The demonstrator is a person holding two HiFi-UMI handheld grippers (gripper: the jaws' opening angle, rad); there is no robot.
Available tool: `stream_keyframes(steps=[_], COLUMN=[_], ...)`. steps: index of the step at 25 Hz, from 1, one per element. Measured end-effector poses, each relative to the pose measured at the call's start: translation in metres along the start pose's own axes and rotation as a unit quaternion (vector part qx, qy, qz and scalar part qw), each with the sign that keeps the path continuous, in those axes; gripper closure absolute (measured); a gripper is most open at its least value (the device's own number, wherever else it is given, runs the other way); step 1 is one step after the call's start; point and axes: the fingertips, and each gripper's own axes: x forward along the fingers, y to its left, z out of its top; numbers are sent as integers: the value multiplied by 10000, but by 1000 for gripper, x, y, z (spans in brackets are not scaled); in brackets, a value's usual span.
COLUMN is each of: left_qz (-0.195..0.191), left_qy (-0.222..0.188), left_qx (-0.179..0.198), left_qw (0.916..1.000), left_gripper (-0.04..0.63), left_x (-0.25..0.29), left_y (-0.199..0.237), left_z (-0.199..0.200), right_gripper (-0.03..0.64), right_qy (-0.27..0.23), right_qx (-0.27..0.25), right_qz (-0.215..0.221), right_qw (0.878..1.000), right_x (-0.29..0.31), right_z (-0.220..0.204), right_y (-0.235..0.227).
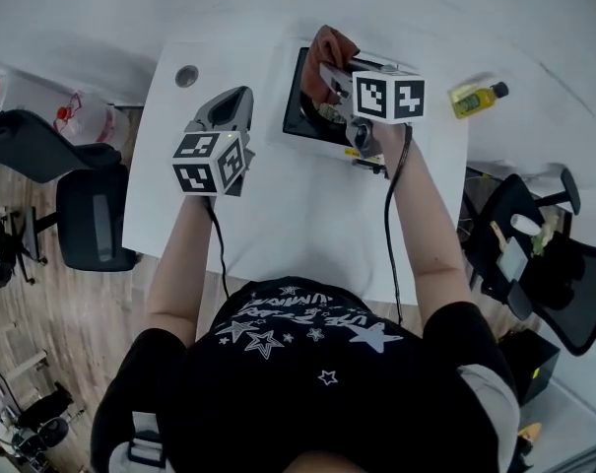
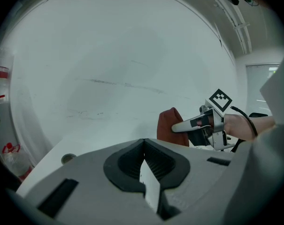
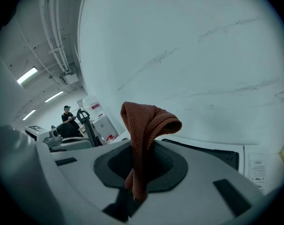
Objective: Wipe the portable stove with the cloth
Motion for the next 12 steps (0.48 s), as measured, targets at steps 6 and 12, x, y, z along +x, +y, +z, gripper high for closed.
stream_keyframes(steps=[6,12], left_qz=[17,44], left_qy=[128,234], left_qx=[-4,-62], left_qw=[9999,9997], left_gripper=[588,588], left_x=[18,30], left_y=[12,23], left_z=[-4,-8], right_gripper=[557,557], right_qy=[190,487], right_qx=[179,499], right_qz=[292,529], right_qw=[9992,9962], right_x=[44,77], right_z=[3,-1], right_y=[1,-1])
